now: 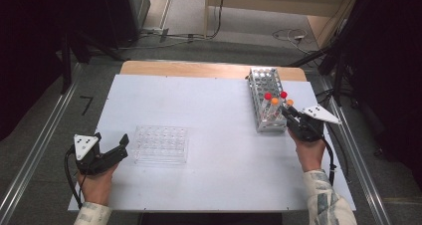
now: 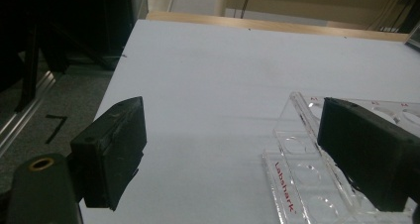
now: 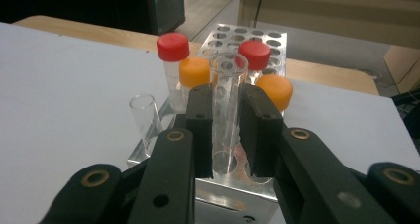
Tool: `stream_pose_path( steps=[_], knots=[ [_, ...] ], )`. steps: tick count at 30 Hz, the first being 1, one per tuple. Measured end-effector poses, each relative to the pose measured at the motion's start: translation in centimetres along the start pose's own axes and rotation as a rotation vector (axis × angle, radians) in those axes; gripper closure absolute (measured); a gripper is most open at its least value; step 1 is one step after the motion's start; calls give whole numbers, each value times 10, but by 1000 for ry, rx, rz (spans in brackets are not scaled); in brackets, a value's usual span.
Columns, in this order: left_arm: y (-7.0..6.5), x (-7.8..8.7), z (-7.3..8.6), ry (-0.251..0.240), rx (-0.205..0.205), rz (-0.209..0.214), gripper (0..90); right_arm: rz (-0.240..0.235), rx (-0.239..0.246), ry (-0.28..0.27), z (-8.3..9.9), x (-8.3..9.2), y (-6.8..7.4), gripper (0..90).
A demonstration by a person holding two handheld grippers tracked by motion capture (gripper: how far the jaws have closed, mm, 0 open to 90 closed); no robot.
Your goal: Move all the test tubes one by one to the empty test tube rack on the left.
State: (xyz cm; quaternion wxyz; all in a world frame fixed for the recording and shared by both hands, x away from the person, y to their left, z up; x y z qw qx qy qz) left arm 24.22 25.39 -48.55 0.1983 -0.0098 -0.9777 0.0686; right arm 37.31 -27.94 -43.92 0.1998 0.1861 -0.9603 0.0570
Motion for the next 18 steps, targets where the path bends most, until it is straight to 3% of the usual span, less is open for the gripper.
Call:
stream_pose_path(
  steps=[8,18],
  knots=[
    [-1,0,0,-1,1,3,123,-23,-8,-52,-13,18,2,732],
    [-4,0,-1,-4,12,11,123,-68,-13,-39,-9,33,11,734]
  ],
)
Point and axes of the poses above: each handheld gripper's, and its own axes: x roughly backward along the jaws, z roughly out of its underside, y roughly to its left, the point moved 3 cm from there along -x, roughly forward along the jaws, and after that the axes turned 1 degree about y, right-handed, at the moved point
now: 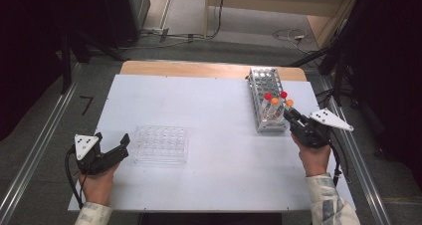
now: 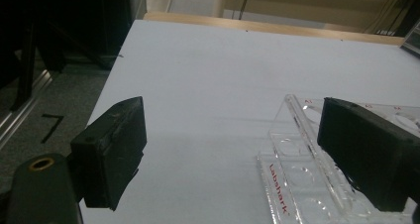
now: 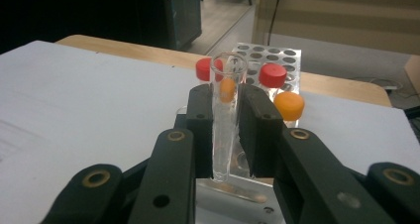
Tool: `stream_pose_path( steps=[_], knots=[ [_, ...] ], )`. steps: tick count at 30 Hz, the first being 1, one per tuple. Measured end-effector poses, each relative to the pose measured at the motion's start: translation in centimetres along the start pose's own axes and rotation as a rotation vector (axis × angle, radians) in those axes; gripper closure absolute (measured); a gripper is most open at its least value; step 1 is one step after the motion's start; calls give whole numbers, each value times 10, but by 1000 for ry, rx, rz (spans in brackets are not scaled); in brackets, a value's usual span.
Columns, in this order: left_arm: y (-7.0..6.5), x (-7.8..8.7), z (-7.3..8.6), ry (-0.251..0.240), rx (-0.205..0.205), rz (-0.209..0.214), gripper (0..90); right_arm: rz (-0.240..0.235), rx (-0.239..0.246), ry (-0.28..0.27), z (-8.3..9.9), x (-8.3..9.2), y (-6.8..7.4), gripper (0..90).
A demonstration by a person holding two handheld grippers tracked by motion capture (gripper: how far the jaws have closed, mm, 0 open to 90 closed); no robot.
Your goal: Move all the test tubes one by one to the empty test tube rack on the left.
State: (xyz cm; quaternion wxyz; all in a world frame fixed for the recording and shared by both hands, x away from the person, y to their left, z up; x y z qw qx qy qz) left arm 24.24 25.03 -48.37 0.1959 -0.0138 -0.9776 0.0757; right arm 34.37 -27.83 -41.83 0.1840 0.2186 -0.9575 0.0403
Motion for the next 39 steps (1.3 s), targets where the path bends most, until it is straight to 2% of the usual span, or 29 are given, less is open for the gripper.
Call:
stream_pose_path(
  steps=[5,8,14,16,22,24,27,33,35,37,38,39],
  knots=[
    [-7,1,-2,-10,-9,19,125,-34,6,6,2,8,9,734],
    [-12,0,-3,-8,-12,24,125,-68,-8,11,2,10,14,734],
    [-28,1,-7,-13,-19,68,126,-108,19,14,2,10,27,734],
    [-34,2,-9,-18,-35,76,131,-130,33,21,4,7,35,734],
    [-51,5,-14,-23,-46,129,139,-180,59,32,7,1,55,734],
    [-61,5,-15,-29,-76,145,145,-196,69,34,9,-1,62,734],
    [-68,4,-16,-24,-91,161,152,-224,85,45,11,-5,74,734],
    [-77,3,-19,-22,-95,198,170,-264,109,66,17,-13,94,734],
    [-81,3,-19,-13,-91,219,179,-294,115,74,19,-16,104,734],
    [-86,2,-20,-7,-93,238,183,-300,120,76,20,-17,107,734],
    [-92,1,-21,-6,-100,256,192,-319,124,83,21,-19,112,734],
    [-92,1,-21,-6,-100,256,202,-323,130,90,23,-20,115,734]
  ],
)
Point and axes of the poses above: each handheld gripper's, and its own axes: x roughly backward along the jaws, z roughly out of its underside, y roughly to its left, the point moved 3 cm from there along -x, roughly forward along the jaws, and after that the axes turned 1 degree about y, right-handed, at the moved point
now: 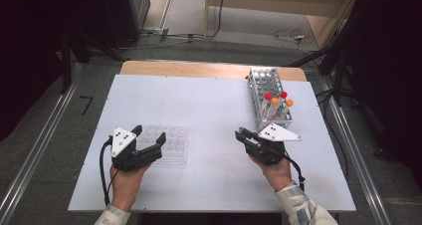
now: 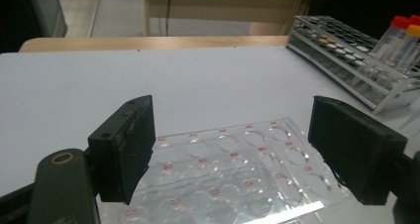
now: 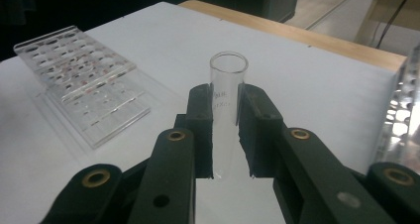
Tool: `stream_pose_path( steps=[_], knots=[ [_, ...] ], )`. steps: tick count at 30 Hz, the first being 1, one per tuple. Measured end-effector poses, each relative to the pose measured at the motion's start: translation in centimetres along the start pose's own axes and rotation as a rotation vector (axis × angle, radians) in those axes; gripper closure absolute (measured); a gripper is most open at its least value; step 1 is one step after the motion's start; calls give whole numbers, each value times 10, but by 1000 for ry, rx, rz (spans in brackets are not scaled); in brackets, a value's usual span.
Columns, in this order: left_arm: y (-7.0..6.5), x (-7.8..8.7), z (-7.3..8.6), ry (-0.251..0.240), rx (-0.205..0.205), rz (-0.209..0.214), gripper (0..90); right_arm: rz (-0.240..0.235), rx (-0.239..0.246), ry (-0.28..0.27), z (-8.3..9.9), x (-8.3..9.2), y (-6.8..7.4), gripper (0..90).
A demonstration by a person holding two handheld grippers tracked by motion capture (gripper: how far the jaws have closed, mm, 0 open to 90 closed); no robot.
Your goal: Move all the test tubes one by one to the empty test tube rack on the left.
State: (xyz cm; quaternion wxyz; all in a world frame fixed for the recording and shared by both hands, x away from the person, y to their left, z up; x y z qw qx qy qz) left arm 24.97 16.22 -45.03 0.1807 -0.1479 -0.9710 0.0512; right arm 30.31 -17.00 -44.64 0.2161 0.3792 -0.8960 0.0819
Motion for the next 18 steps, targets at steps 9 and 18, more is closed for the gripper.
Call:
stream_pose_path(
  steps=[9,18],
  knots=[
    [-43,-20,-4,53,-80,106,265,-42,39,25,4,-16,20,734],
    [-82,-37,-11,74,-126,227,363,-63,67,39,7,-30,35,734]
  ],
)
Point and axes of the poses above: each handheld gripper's, and its own axes: x roughly backward along the jaws, z roughly out of its underside, y roughly to its left, the point moved 3 cm from there along -x, roughly forward along the jaws, and after that the axes turned 1 degree about y, right-handed, at the moved point
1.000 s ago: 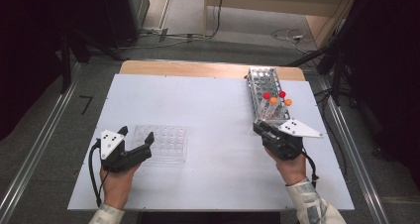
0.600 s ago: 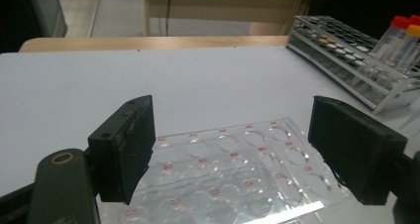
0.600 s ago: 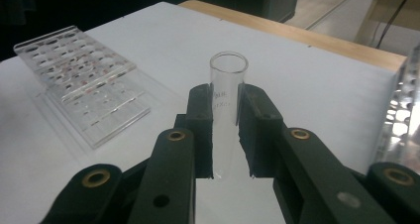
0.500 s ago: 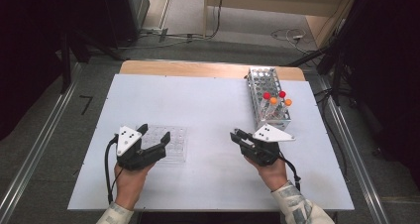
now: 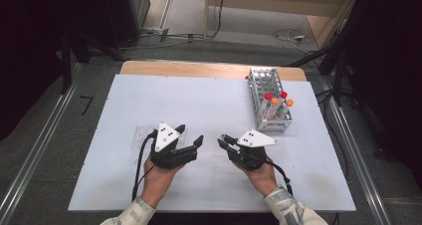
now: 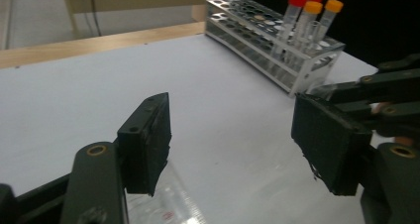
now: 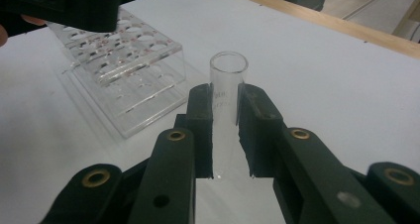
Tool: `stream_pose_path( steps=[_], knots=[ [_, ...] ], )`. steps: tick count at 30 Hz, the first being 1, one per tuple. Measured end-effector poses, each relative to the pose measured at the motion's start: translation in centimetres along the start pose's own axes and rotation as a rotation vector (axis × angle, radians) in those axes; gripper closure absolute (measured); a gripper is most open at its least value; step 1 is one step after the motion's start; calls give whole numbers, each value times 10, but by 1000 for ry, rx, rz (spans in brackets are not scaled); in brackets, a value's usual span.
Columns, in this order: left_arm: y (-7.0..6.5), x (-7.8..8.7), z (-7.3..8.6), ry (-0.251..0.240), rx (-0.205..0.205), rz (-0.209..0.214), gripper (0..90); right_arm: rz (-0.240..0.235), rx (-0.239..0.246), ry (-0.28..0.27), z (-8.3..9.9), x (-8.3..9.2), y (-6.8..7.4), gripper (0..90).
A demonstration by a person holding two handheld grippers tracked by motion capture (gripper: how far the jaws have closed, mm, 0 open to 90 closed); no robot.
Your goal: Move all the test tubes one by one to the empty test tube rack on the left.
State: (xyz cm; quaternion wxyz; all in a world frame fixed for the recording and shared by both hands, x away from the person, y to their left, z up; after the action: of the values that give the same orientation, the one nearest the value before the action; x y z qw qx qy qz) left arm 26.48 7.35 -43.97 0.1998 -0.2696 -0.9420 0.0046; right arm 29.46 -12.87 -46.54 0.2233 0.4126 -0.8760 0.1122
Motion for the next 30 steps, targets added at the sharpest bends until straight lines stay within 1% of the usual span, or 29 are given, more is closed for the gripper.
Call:
stream_pose_path(
  steps=[1,3,7,9,10,13,15,19,21,26,30],
  knots=[
    [-5,-4,-1,5,-6,28,380,-7,8,7,1,-4,4,734],
    [-10,-9,-2,14,-15,58,429,-11,16,14,1,-7,7,734],
    [-18,-16,-3,32,-38,92,519,-23,27,15,1,-12,11,734],
    [-20,-17,-3,39,-42,99,547,-26,26,18,0,-12,13,734],
    [-23,-20,-4,44,-44,112,557,-29,25,19,0,-13,14,734],
    [-25,-22,-4,48,-44,121,573,-34,32,17,-1,-13,16,734],
    [-27,-25,-5,58,-47,128,601,-34,36,15,-1,-12,16,734],
    [-28,-26,-5,67,-54,129,660,-34,36,9,-2,-11,17,734],
    [-29,-28,-4,77,-51,139,682,-35,39,9,-2,-11,18,734],
    [-28,-28,-3,80,-52,131,748,-34,41,7,-2,-11,18,733],
    [-28,-28,-3,80,-54,129,756,-34,39,7,-2,-11,19,733]
  ],
)
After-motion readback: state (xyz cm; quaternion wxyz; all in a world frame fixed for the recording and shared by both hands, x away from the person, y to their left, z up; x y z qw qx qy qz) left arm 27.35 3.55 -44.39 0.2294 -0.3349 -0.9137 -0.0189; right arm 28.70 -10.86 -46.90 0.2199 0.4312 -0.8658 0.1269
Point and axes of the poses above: each handheld gripper's, and its own axes: x roughly backward along the jaws, z roughly out of its underside, y roughly to its left, the point moved 3 cm from there along -x, roughly forward along the jaws, and after that the axes turned 1 degree about y, right-handed, at the moved point
